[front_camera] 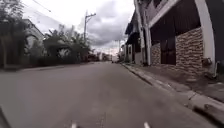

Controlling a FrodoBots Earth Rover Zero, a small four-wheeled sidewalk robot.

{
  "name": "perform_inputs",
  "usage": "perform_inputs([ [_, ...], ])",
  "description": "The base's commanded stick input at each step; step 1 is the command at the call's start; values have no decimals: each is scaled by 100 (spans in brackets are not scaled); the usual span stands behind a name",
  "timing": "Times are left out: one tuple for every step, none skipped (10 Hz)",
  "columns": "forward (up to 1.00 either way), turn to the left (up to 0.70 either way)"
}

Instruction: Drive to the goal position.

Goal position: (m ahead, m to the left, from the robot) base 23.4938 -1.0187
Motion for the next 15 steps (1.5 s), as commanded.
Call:
perform_inputs([
  [70,0],
  [70,0],
  [70,0],
  [70,0],
  [70,0],
  [70,0],
  [70,0],
  [70,0],
  [70,0],
  [70,3],
  [70,8],
  [70,7],
  [70,3],
  [70,5],
  [70,8],
])
